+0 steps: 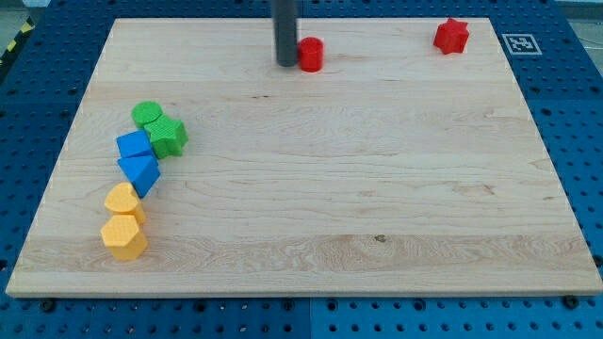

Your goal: Move the red circle into the red star

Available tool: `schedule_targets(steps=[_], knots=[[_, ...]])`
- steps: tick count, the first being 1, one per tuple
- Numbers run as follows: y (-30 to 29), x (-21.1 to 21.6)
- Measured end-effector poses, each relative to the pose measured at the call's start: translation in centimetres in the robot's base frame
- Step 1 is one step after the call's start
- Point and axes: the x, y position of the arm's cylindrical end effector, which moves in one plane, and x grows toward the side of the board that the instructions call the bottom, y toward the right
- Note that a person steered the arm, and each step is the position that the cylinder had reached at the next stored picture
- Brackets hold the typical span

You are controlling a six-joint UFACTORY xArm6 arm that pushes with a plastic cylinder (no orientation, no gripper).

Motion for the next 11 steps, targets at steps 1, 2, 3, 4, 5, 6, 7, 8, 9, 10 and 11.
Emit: schedule_targets(steps=[1,2,3,4,5,6,7,8,9,10,11], knots=[[8.3,-2.9],[10.0,-2.3],[9.8,0.8],[11.5,1.2],[14.6,-1.4],[14.7,-1.6],[10.3,-0.4],[8.0,-2.7],[8.8,-4.4],[11.6,-4.4],[14.9,-4.4]])
